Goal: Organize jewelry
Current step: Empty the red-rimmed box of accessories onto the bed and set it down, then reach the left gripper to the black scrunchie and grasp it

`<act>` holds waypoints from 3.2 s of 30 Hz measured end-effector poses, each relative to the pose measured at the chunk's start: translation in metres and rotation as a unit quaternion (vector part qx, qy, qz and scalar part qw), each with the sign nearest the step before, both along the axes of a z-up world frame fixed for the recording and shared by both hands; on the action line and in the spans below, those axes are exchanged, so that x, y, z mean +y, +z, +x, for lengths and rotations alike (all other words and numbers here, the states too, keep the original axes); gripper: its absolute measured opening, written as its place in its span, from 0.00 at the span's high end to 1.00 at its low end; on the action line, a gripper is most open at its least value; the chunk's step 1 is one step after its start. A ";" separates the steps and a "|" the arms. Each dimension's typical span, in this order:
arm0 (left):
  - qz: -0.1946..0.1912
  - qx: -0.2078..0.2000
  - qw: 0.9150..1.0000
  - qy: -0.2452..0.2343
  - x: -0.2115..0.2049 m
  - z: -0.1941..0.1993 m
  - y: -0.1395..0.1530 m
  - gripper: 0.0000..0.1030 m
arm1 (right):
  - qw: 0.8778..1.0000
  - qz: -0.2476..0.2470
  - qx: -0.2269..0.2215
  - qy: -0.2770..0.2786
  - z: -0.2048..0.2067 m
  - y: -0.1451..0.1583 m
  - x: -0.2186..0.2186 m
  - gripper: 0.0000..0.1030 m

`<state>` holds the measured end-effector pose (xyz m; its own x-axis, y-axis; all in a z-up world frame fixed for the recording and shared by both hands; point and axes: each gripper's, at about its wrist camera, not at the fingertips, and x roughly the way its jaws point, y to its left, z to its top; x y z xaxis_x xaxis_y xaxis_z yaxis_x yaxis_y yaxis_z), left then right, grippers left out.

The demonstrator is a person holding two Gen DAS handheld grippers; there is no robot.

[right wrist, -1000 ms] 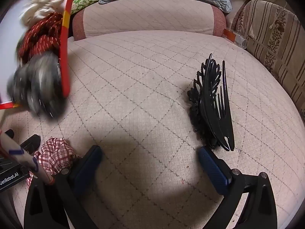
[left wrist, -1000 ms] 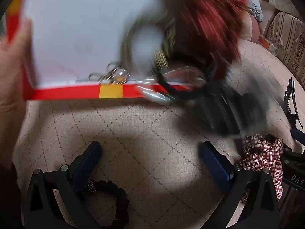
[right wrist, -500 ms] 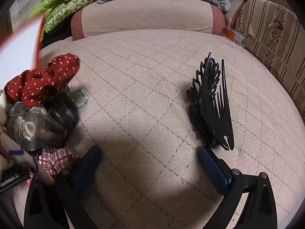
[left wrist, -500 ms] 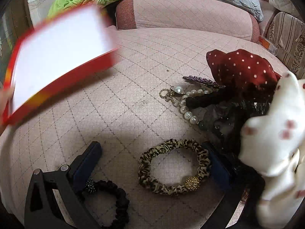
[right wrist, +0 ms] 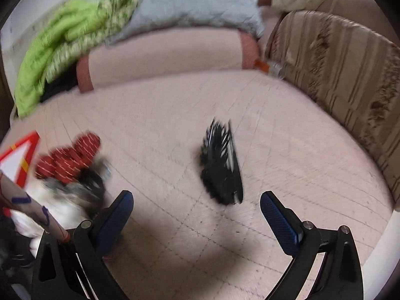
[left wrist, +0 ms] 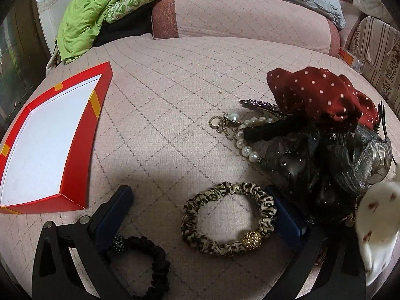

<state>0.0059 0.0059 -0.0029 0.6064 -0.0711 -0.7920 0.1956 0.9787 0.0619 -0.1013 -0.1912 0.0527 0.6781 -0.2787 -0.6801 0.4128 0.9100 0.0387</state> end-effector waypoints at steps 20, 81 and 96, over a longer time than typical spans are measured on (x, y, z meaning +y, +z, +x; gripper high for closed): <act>-0.048 -0.084 0.995 -0.026 0.050 -0.068 0.078 0.00 | 0.988 -0.002 -0.135 0.077 -0.093 0.073 0.069 0.01; -0.065 -0.085 0.993 -0.054 0.090 -0.123 0.104 0.00 | 0.990 -0.013 -0.080 0.112 -0.078 0.044 0.097 0.00; -0.084 -0.023 0.991 -0.097 0.103 -0.091 0.071 0.37 | 0.988 0.020 -0.073 0.137 -0.067 0.039 0.094 0.03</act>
<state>-0.0855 0.1092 0.0682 0.6033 -0.3188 -0.7310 0.3815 0.9203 -0.0865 -0.1684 -0.0969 0.0916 0.8166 -0.0454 -0.5755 0.1378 0.9834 0.1179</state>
